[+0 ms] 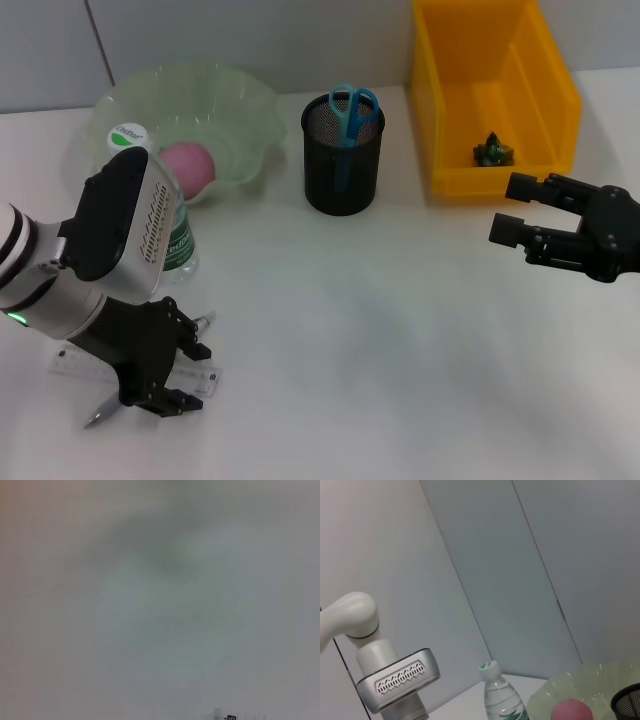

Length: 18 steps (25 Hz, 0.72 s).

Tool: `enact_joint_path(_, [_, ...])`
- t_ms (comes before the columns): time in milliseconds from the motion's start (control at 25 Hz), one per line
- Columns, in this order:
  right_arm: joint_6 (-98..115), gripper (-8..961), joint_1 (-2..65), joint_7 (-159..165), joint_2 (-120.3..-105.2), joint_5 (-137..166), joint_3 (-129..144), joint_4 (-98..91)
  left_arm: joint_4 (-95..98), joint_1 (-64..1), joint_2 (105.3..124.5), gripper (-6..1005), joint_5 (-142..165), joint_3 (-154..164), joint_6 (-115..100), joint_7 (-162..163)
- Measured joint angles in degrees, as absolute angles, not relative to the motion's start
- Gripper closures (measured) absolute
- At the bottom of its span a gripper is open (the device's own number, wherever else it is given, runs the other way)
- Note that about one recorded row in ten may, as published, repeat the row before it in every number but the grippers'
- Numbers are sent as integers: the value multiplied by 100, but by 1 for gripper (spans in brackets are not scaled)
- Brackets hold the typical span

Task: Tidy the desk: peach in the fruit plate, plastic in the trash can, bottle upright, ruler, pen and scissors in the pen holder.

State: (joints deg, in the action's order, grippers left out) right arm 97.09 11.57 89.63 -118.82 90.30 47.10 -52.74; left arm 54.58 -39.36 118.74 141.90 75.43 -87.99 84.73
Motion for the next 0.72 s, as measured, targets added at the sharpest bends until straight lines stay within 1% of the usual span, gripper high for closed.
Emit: enact_joint_path(720, [9720, 116, 1160, 8971, -11882, 9026, 4711, -5254, 5519, -3929, 11874, 595, 14217, 7668, -8774, 8404])
